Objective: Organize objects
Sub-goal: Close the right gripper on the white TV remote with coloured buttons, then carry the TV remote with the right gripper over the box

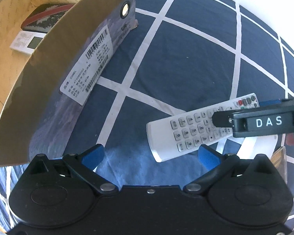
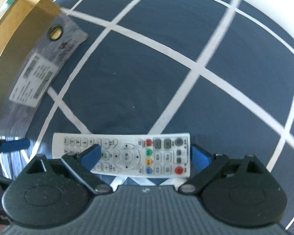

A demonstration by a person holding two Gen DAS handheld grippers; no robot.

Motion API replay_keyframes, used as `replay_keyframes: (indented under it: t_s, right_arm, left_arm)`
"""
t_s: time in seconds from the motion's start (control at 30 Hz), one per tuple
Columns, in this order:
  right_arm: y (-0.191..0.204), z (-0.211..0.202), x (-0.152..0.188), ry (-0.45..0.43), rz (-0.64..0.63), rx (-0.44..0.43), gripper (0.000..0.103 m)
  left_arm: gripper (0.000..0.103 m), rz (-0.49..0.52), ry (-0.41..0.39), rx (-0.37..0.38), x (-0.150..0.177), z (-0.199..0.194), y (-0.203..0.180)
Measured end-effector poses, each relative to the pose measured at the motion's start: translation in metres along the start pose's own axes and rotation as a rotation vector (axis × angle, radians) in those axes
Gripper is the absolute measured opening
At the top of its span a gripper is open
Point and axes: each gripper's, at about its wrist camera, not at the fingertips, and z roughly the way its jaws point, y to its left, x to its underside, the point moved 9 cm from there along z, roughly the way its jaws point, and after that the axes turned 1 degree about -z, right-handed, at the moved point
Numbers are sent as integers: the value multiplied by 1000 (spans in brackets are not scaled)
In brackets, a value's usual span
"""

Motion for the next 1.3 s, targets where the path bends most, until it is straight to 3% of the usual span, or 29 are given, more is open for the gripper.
replay_keyframes:
  t_s: [0.23, 0.47, 1.07, 1.13, 1.3]
  right_arm:
    - [-1, -3, 10, -27, 106, 20, 96]
    - [5, -2, 16, 7, 195, 10, 93]
    - [14, 1, 0, 1, 87, -8, 94]
    - [14, 0, 1, 1, 82, -7, 93]
    - [13, -2, 3, -8, 80, -9, 93]
  left_arm:
    - [103, 7, 18, 28, -6, 9, -1]
    - [103, 3, 27, 48, -10, 14, 0]
    - [102, -92, 47, 102, -13, 23, 2]
    - [99, -84, 41, 103, -13, 22, 1]
    - [79, -44, 23, 134, -15, 17, -8]
